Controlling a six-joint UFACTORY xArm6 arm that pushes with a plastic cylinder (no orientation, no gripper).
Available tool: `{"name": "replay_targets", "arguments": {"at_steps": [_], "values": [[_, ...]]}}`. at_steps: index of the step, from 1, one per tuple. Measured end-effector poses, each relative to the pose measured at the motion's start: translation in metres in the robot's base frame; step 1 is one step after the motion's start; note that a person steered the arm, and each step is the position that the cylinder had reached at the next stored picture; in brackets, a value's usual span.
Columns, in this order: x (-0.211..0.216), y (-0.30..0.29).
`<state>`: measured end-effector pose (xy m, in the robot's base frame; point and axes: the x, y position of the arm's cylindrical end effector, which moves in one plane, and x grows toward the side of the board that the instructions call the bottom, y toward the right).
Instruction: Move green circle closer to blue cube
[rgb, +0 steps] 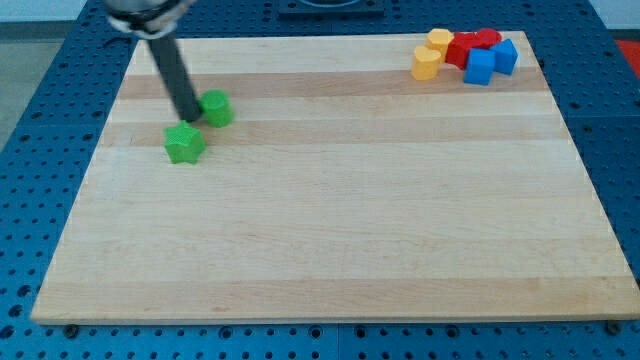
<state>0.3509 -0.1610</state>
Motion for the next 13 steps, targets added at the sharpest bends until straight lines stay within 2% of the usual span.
{"name": "replay_targets", "arguments": {"at_steps": [2,4,5,6,8,10,12,13], "values": [[0.000,0.109],[-0.007,0.046],[-0.036,0.045],[-0.040,0.091],[-0.011,0.212],[-0.012,0.228],[-0.016,0.322],[-0.037,0.354]]}}
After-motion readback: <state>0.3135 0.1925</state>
